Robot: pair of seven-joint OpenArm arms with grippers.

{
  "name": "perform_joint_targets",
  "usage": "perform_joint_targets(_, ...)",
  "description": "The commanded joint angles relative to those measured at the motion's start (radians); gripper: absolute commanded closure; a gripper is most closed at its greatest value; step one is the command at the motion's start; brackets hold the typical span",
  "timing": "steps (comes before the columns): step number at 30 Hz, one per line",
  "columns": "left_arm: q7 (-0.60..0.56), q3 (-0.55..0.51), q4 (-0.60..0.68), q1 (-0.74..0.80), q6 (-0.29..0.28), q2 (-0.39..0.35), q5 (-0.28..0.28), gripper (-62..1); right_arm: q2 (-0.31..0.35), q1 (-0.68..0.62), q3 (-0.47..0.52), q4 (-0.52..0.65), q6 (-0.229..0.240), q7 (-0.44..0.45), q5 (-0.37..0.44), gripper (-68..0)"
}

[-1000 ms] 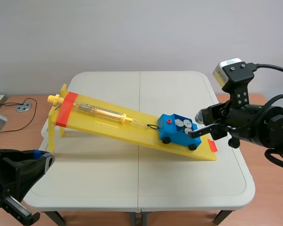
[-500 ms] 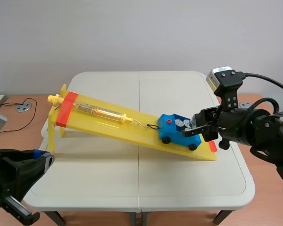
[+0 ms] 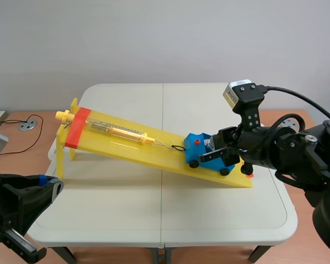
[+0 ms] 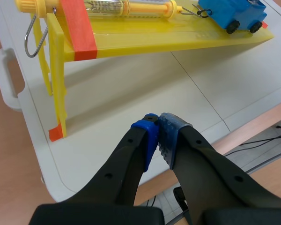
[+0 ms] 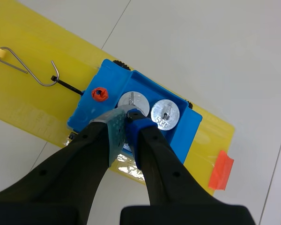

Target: Place the four metal weights on the blue cart on the ramp.

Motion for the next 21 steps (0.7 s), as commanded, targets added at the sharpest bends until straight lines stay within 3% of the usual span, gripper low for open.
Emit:
perform_joint_targets(1, -0.089, -0.015, 0.07, -0.02, -0.026, 0.005, -0.059, -2.7, -0.006, 0.114, 0.007, 0.07, 0.005, 0.119, 0.067, -0.6)
perform_joint_targets(11, -0.089, -0.015, 0.07, -0.02, -0.026, 0.005, -0.059, -2.7, -0.014, 0.114, 0.007, 0.031, 0.005, 0.124, 0.067, -1.1)
perform_joint_targets(16, -0.089, -0.015, 0.07, -0.02, -0.026, 0.005, -0.059, -2.7, -0.014, 0.114, 0.007, 0.029, 0.005, 0.132, 0.067, -13.2)
perform_joint_targets(21, -0.089, -0.015, 0.07, -0.02, -0.026, 0.005, -0.059, -2.7, -0.013, 0.114, 0.011, 0.033, 0.006, 0.169, 0.067, -21.1)
